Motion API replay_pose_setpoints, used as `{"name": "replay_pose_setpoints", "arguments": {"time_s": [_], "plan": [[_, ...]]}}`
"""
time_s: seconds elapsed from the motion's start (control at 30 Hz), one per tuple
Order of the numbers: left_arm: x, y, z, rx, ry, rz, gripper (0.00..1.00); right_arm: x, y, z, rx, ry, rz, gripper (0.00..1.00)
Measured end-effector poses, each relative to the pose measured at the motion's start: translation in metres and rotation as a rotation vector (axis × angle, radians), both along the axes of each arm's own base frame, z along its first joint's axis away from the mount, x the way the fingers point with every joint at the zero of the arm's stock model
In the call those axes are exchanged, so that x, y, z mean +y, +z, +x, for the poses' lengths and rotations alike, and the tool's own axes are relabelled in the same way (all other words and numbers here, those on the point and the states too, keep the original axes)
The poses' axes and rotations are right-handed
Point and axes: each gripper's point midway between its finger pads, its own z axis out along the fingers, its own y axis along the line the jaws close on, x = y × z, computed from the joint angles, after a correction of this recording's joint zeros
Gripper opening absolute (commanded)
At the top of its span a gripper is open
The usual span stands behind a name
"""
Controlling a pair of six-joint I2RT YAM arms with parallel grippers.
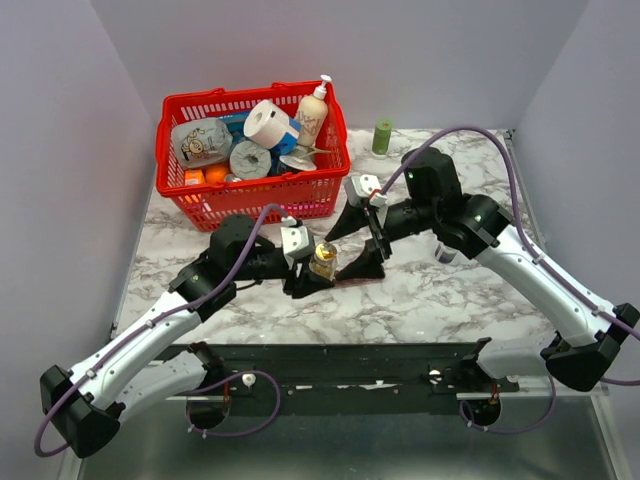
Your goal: Sort the pills into containers
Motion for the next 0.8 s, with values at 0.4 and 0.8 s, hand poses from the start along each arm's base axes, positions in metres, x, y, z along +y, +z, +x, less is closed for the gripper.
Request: {"name": "replay_pose_setpoints", "arguments": {"time_s": [0.4,0.8], "plan": [[-0.004,-0.004,0.031,0.020,0.146,0.002,0.00,0.015,-0.011,0.035,0.056,-0.236,-0.064,0.84],[-0.005,-0.005,0.036,0.041,0.169,0.003,0.00,0.019,-0.026,0.056,0.047,-0.351,-0.121,0.19]]}}
